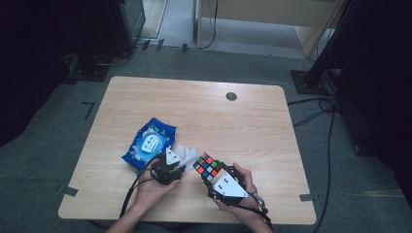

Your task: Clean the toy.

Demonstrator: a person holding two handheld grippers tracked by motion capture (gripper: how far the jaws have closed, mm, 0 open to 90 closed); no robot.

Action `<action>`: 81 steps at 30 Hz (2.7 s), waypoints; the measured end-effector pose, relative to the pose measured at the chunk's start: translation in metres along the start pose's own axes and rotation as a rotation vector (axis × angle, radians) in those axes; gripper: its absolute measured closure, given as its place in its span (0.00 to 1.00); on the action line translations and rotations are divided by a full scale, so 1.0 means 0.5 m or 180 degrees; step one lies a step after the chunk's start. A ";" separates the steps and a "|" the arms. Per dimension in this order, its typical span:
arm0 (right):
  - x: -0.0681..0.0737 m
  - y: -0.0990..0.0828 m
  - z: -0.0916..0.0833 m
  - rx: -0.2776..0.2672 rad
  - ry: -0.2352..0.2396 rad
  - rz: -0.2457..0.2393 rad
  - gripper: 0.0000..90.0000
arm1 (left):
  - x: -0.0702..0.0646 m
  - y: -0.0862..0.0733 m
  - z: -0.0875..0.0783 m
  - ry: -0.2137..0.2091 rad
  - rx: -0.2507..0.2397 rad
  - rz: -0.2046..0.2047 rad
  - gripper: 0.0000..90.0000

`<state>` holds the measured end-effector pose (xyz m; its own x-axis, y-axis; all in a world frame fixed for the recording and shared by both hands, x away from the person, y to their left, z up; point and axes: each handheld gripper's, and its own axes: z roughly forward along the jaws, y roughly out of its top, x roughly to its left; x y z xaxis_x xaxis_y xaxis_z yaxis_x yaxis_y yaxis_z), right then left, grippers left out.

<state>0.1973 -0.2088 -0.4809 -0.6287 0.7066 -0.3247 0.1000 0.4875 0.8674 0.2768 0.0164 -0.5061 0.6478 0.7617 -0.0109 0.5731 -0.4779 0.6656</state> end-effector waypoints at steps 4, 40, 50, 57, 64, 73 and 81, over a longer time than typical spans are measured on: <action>0.002 0.000 0.001 0.0006 0.0025 -0.0014 0.38 | 0.005 -0.004 -0.003 -0.0001 -0.0055 -0.0004 0.96; 0.040 0.022 -0.006 -0.0220 0.0082 -0.0184 0.38 | 0.001 0.040 -0.137 -0.1280 -0.1041 -0.0302 1.00; 0.039 0.021 -0.004 -0.0221 0.0113 -0.0197 0.38 | -0.008 0.051 -0.164 -0.1484 -0.1160 -0.0323 1.00; 0.040 0.025 -0.011 -0.0290 0.0100 -0.0211 0.38 | -0.003 0.047 -0.157 -0.1409 -0.1116 -0.0339 1.00; 0.040 0.027 -0.013 -0.0312 0.0104 -0.0212 0.38 | 0.019 0.027 -0.095 -0.1164 -0.0774 -0.0370 1.00; 0.030 0.024 -0.013 -0.0298 0.0064 -0.0178 0.38 | 0.016 0.023 -0.087 -0.0832 -0.0716 -0.0281 0.73; 0.022 0.018 -0.010 -0.0240 0.0020 -0.0138 0.38 | 0.026 0.037 -0.136 -0.0854 -0.1028 -0.0526 0.50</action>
<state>0.1873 -0.1993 -0.4748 -0.6361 0.6824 -0.3603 0.0144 0.4774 0.8786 0.2616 0.0470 -0.4435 0.6923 0.6557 -0.3012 0.5214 -0.1660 0.8370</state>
